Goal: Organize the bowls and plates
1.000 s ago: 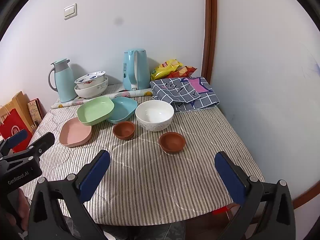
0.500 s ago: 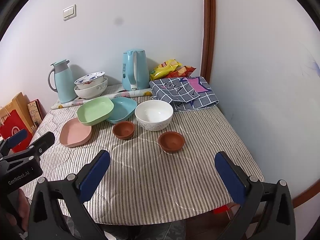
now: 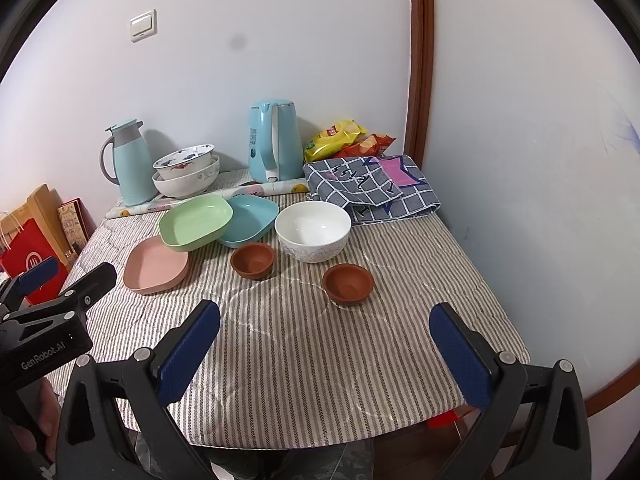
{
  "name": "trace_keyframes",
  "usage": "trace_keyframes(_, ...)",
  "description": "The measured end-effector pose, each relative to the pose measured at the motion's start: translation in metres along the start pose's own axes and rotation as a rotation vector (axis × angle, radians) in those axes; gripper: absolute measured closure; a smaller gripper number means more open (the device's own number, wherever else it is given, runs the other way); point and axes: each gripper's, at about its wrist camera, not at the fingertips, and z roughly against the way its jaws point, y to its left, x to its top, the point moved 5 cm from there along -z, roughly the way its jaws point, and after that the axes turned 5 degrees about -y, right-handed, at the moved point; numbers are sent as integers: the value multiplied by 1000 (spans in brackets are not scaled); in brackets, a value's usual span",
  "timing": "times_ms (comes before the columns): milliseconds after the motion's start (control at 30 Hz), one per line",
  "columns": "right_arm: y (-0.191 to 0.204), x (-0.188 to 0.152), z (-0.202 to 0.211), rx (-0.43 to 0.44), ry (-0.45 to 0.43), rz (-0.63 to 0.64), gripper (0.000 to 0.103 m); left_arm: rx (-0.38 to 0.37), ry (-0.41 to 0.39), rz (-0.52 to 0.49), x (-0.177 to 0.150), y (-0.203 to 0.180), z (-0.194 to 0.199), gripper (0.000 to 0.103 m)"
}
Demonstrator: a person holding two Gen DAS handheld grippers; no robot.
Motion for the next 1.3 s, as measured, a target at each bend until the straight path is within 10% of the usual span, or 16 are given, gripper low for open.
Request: trace_keyframes(1300,2,3,3,13,-3,-6,0,-2,7,-4,3,-2,-1,0)
